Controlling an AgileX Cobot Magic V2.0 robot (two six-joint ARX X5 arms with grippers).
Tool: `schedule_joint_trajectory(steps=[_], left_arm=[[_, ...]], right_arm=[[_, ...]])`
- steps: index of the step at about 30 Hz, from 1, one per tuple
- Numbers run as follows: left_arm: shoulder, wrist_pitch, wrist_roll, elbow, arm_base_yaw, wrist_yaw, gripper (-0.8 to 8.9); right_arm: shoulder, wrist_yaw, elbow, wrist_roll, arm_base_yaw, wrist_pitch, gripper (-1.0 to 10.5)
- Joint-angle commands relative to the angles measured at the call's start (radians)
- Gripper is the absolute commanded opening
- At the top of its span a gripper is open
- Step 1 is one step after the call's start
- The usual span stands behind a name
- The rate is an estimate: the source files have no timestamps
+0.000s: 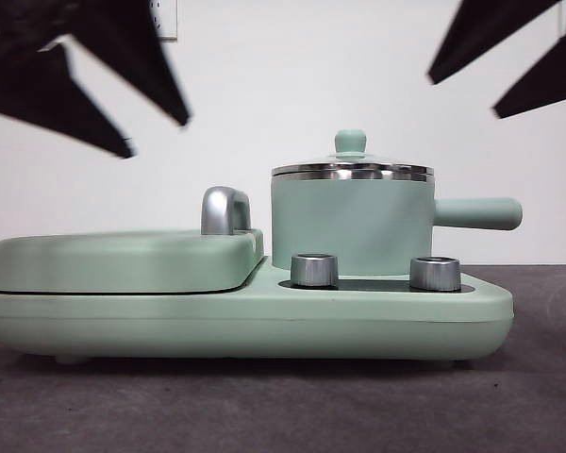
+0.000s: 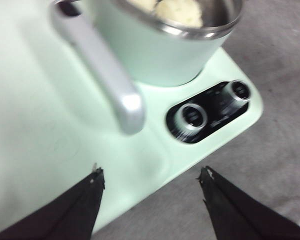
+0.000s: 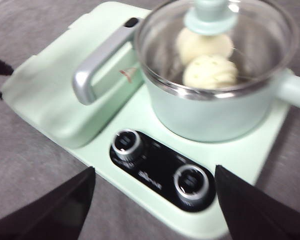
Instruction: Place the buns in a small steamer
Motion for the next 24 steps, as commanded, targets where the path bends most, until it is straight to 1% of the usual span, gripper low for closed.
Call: schedule_joint_trajectory(steps=[1,3,4,7,8,9,10,11,15,19,24], left_arm=[[-0.058,0.019,-0.026,-0.043,-0.004,-0.025,2.91],[-0.092,0.014,-0.018,-0.060,-0.004,-0.032,2.21],[-0.102,0.001,0.003,-0.060,-0.004,-0.032,1.84],[-0.120,-0.021,0.017,-0.059,-0.005,-0.030,1.77],[-0.123,-0.021,0.021,-0.059,-0.005,-0.030,1.73],[-0.124,-0.018,0.019,-0.059,-0.005,-0.030,1.35],[-0.125,-0.016,0.019,-0.058,-0.005,-0.030,0.39],[-0.126,-0.013,0.019,-0.057,-0.005,-0.030,0.09],[-0.126,-0.013,0.020,-0.055,-0.005,-0.030,0.15],[-0.134,-0.048,0.009,-0.052,-0.006,-0.019,0.20],[-0.134,-0.034,0.009,-0.052,-0.006,-0.019,0.19]], right_arm=[[0.057,-0.024,0.026,-0.018,0.021,0.043,3.7],[0.083,-0.034,0.026,-0.018,0.031,0.071,3.7],[0.091,-0.034,0.026,-0.019,0.036,0.076,3.7],[0.096,-0.038,0.026,-0.018,0.038,0.078,3.7],[0.095,-0.044,0.026,-0.018,0.038,0.078,3.3],[0.093,-0.045,0.026,-0.018,0.038,0.080,2.8],[0.091,-0.045,0.026,-0.017,0.038,0.082,1.6],[0.087,-0.045,0.026,-0.018,0.038,0.082,0.0],[0.088,-0.046,0.026,-0.017,0.038,0.109,0.2],[0.084,-0.106,0.026,-0.008,0.039,0.105,0.2],[0.082,-0.101,0.026,-0.009,0.039,0.134,0.2]])
